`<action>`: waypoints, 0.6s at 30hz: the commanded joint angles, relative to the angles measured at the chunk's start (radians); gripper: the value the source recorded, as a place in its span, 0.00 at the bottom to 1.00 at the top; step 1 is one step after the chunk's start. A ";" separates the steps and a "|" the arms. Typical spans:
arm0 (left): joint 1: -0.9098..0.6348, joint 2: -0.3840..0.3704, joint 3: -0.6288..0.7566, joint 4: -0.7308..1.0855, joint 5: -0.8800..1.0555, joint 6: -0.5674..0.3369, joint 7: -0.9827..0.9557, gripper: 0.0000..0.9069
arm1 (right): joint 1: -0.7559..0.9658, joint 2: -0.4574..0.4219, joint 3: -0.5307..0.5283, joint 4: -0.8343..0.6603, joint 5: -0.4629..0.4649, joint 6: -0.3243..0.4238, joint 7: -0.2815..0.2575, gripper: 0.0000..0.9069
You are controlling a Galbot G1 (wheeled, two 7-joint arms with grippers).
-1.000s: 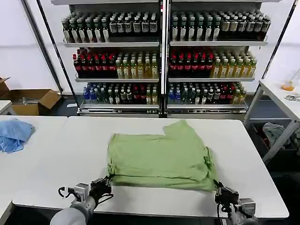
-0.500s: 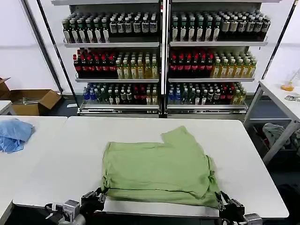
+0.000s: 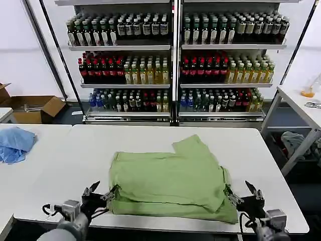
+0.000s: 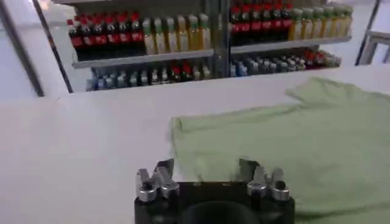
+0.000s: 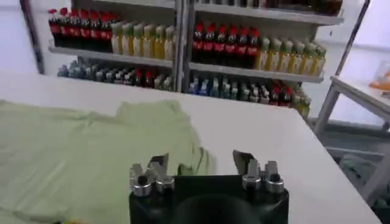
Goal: Fold and organize the clothes.
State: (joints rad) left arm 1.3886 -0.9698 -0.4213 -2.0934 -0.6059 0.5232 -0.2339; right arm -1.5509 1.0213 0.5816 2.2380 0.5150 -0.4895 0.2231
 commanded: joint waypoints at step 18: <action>-0.703 -0.128 0.339 0.665 0.060 0.051 -0.001 1.00 | 0.850 0.090 -0.421 -0.702 0.165 -0.088 0.093 1.00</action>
State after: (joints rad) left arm 0.8790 -1.0677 -0.1712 -1.6389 -0.5732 0.5622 -0.2331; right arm -0.9644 1.0679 0.2920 1.7904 0.6509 -0.5601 0.3003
